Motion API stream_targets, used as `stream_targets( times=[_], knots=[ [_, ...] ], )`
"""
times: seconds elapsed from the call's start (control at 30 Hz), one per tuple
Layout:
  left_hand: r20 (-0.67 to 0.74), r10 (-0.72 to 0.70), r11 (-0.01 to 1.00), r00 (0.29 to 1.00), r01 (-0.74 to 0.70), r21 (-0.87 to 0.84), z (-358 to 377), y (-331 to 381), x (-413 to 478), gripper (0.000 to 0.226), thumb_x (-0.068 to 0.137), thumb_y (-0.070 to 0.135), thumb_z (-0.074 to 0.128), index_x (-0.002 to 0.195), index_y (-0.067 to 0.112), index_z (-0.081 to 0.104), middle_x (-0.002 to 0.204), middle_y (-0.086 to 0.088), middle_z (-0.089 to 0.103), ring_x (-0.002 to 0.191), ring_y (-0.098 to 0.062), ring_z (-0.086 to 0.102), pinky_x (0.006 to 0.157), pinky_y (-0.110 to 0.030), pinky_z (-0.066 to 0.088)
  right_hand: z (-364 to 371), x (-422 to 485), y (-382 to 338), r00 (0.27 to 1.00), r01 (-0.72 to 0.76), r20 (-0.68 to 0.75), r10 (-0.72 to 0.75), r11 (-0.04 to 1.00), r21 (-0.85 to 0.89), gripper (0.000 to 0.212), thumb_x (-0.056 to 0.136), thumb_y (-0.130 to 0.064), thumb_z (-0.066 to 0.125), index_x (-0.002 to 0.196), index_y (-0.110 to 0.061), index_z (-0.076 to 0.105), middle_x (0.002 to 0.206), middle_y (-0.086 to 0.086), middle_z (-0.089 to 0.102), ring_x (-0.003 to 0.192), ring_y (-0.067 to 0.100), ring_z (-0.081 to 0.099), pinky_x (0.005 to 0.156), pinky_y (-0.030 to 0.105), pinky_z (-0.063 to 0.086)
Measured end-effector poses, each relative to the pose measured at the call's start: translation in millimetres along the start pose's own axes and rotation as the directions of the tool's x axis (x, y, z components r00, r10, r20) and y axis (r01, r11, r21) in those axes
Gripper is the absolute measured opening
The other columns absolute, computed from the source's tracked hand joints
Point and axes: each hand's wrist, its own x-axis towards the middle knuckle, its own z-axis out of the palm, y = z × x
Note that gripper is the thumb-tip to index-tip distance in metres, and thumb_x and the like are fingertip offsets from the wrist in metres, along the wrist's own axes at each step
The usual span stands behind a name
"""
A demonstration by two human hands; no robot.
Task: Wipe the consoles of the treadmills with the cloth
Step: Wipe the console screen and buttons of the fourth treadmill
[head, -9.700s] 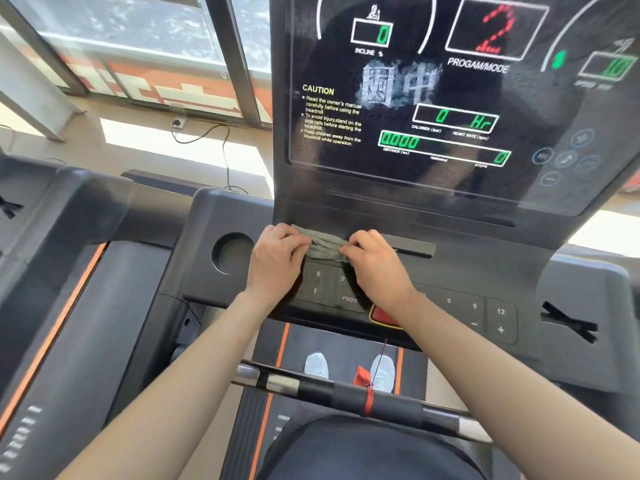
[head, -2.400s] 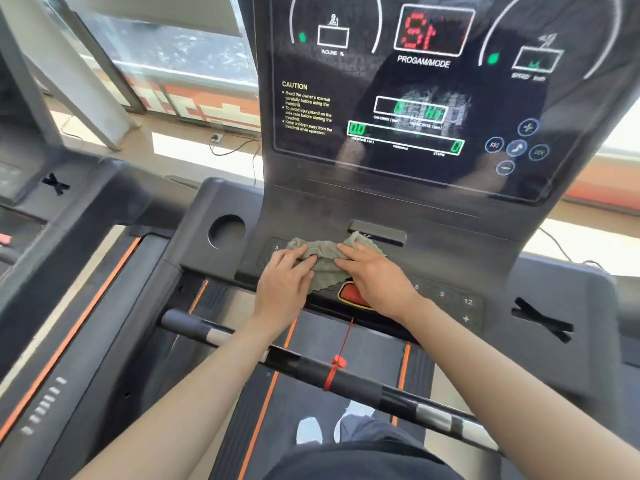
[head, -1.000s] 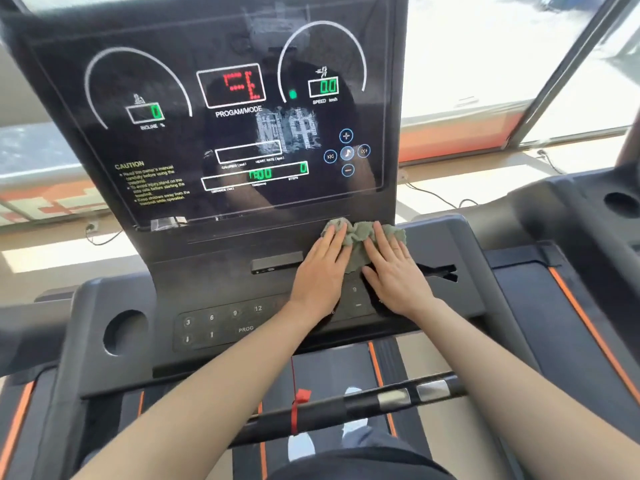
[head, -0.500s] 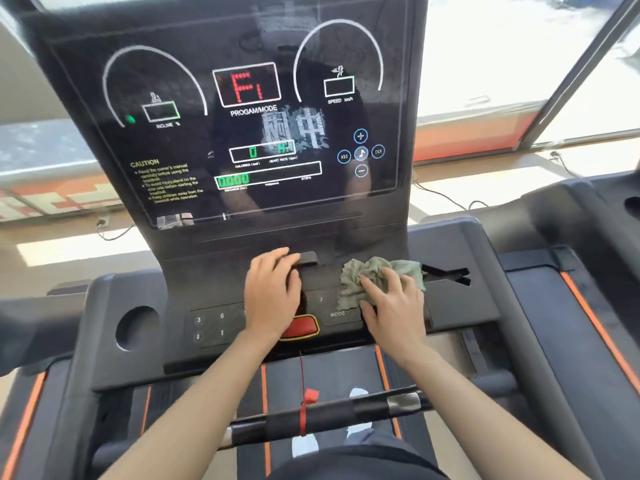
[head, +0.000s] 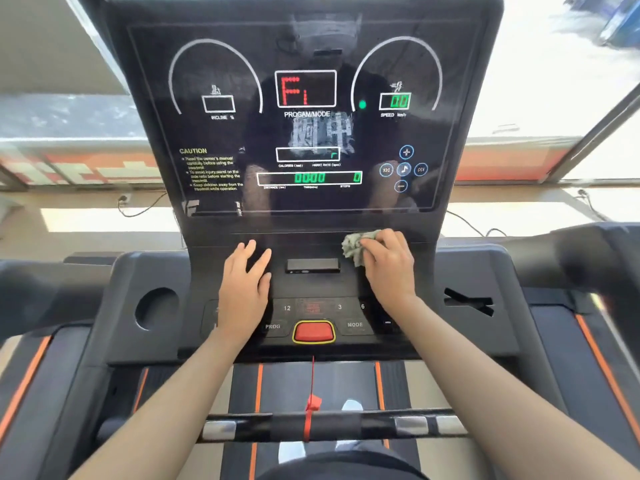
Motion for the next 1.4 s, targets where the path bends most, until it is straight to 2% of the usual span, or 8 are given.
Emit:
stream_targets(
  times=[0.2,0.4,0.6,0.73,0.83,0.97,1.2,1.4],
  knots=[
    [0.046,0.035,0.999,0.998,-0.033,-0.029,-6,-5,-2,0.047,0.092,0.007,0.07,0.137,0.016,0.063,0.149,-0.01,0.051,0.141,-0.031,0.04,0.103,-0.042,0.047,39,14,-67,0.958,0.157,0.23,-0.173,0.984,0.086,0.007,0.077,-0.004,0.077,0.082,-0.005,0.072,0.081,0.007,0.054,0.075,0.029,0.053,0.057,0.032,0.047],
    [0.075,0.045,0.996,0.996,-0.039,-0.078,-13,-11,-2,0.047,0.093,0.009,0.07,0.138,0.016,0.062,0.154,-0.007,0.046,0.145,-0.027,0.034,0.103,-0.041,0.047,53,19,-99,0.907,0.262,0.316,-0.277,0.961,0.091,0.013,0.078,-0.006,0.078,0.084,-0.001,0.068,0.085,0.009,0.051,0.079,0.029,0.052,0.054,0.036,0.048],
    [0.077,0.047,0.996,0.996,-0.041,-0.078,-18,-10,-2,0.049,0.092,0.009,0.07,0.139,0.019,0.061,0.152,-0.005,0.048,0.144,-0.025,0.035,0.091,-0.041,0.056,14,1,-32,0.982,-0.045,0.187,0.035,0.998,0.052,0.012,0.082,-0.001,0.07,0.092,-0.006,0.075,0.084,0.007,0.054,0.077,0.03,0.054,0.063,0.034,0.047],
    [0.082,0.042,0.998,0.996,-0.037,-0.056,-16,-11,-2,0.05,0.092,0.01,0.07,0.139,0.021,0.061,0.151,-0.003,0.049,0.143,-0.024,0.036,0.089,-0.042,0.058,-10,-5,-6,0.934,-0.324,0.173,0.312,0.945,0.045,0.021,0.089,-0.003,0.063,0.105,-0.009,0.076,0.096,0.004,0.058,0.084,0.029,0.059,0.078,0.033,0.047],
    [0.072,0.045,0.998,0.996,-0.041,-0.054,-15,-12,-2,0.05,0.091,0.01,0.071,0.139,0.021,0.062,0.15,-0.003,0.05,0.143,-0.023,0.037,0.091,-0.043,0.058,-8,-4,-23,0.916,-0.369,0.189,0.354,0.928,0.054,0.021,0.087,-0.01,0.066,0.106,-0.009,0.074,0.102,0.003,0.057,0.089,0.025,0.059,0.083,0.032,0.047],
    [0.057,0.057,0.996,0.997,-0.053,-0.069,-13,-13,-1,0.051,0.089,0.009,0.072,0.138,0.021,0.062,0.149,-0.004,0.051,0.141,-0.024,0.039,0.092,-0.041,0.056,11,-4,-64,0.957,-0.223,0.209,0.199,0.97,0.099,0.025,0.079,-0.023,0.08,0.1,-0.009,0.075,0.097,0.006,0.057,0.089,0.025,0.057,0.08,0.03,0.045],
    [0.056,0.04,0.998,0.998,-0.037,-0.057,-12,-15,-3,0.05,0.088,0.01,0.074,0.136,0.019,0.064,0.15,-0.004,0.051,0.141,-0.026,0.041,0.097,-0.041,0.053,51,4,-125,0.912,0.149,0.357,-0.201,0.975,0.167,0.039,0.082,0.001,0.071,0.12,-0.005,0.066,0.105,0.012,0.063,0.092,0.031,0.059,0.079,0.043,0.056],
    [0.048,0.066,0.996,0.997,-0.063,-0.062,-14,-20,-3,0.048,0.091,0.014,0.072,0.137,0.022,0.063,0.148,-0.002,0.052,0.14,-0.023,0.041,0.092,-0.037,0.055,32,-1,-74,0.96,0.066,0.265,-0.09,0.993,0.096,0.038,0.084,0.0,0.068,0.12,-0.008,0.065,0.102,0.008,0.06,0.09,0.029,0.056,0.07,0.039,0.054]
  ],
)
